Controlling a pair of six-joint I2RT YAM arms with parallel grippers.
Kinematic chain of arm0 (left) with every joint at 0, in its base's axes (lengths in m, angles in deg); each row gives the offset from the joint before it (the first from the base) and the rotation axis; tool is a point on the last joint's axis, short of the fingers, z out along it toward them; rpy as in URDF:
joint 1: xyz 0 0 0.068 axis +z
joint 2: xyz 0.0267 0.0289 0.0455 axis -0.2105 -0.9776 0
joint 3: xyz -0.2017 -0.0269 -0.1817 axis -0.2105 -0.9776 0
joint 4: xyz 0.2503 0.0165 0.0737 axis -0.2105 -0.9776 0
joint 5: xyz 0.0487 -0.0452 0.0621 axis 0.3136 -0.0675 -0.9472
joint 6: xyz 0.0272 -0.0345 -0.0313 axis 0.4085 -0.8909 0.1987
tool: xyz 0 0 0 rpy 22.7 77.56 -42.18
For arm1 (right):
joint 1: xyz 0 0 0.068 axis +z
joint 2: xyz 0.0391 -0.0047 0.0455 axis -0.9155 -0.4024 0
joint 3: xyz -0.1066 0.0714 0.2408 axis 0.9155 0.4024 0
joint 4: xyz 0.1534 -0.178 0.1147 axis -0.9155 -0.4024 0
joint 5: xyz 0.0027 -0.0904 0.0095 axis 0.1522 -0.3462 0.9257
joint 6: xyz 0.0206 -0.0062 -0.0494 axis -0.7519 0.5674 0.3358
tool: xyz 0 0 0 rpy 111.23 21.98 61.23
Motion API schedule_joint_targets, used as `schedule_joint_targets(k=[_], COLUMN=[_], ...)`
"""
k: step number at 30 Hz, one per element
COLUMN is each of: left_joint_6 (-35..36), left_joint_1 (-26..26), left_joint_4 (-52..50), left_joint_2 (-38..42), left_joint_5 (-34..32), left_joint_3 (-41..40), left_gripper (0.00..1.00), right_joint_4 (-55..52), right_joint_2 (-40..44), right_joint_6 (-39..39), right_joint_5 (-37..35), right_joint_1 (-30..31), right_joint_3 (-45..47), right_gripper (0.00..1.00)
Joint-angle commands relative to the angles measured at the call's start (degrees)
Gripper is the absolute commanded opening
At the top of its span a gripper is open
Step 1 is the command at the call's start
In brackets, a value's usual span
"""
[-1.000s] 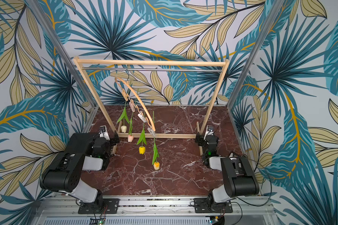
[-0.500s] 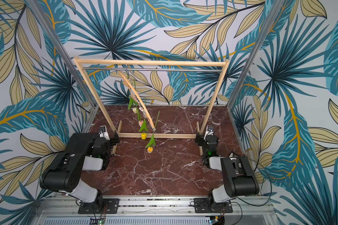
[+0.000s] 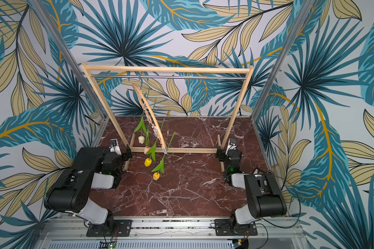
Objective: Dry the flowers on a clothes hanger
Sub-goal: Reset both arms
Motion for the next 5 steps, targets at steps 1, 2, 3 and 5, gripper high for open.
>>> schedule_joint_targets(k=[1,2,3,5], left_joint_6=[0.2,0.1,0.1,0.1], left_joint_1=[0.5,0.5,0.5,0.5], left_joint_4=[1.4,1.4,1.4,1.3], left_joint_2=[0.1,0.1,0.1,0.1], left_joint_5=[0.5,0.5,0.5,0.5], left_joint_3=[-0.6,-0.6,-0.6,-0.6], left_gripper=[1.00,1.00,1.00,1.00], right_joint_4=[-0.2,-0.2,0.4,0.8], right_joint_2=[-0.1,-0.1,0.0,0.4], right_joint_6=[1.0,1.0,1.1,1.2], right_joint_5=[0.4,0.5,0.4,0.8], right_joint_1=[0.1,0.1,0.1,0.1], right_joint_3=[-0.4,-0.4,0.0,0.4], right_gripper=[1.00,1.00,1.00,1.00])
